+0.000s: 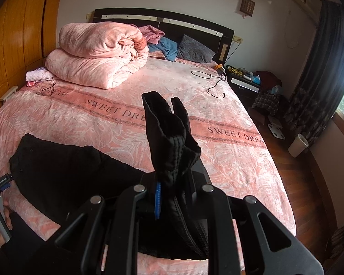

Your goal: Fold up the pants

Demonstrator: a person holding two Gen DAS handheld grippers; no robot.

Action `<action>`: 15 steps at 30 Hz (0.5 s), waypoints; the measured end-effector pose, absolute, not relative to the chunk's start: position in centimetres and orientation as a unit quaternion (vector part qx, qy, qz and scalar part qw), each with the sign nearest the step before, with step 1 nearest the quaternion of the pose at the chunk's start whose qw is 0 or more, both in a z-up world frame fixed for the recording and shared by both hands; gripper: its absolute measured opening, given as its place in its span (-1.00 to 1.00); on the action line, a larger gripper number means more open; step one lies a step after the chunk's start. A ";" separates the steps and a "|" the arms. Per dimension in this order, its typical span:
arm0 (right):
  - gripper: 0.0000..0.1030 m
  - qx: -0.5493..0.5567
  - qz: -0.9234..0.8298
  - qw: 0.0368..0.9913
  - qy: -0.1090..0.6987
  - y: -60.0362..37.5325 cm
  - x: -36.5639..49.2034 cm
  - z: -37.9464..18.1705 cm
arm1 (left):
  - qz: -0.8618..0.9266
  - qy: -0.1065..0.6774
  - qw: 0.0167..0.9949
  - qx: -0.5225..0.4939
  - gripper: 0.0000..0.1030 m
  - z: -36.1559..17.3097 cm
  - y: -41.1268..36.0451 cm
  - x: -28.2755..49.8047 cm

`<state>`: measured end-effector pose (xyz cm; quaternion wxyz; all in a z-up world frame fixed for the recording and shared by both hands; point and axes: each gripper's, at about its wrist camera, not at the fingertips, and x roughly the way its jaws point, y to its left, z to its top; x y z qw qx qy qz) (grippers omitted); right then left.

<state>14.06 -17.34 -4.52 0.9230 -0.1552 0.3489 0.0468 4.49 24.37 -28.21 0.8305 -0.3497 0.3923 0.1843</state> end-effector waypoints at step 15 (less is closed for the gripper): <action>-0.71 -0.203 0.062 0.909 0.358 -13.2 14.7 -7.6 | 0.175 0.390 0.829 -0.361 0.76 -28.4 24.6 4.4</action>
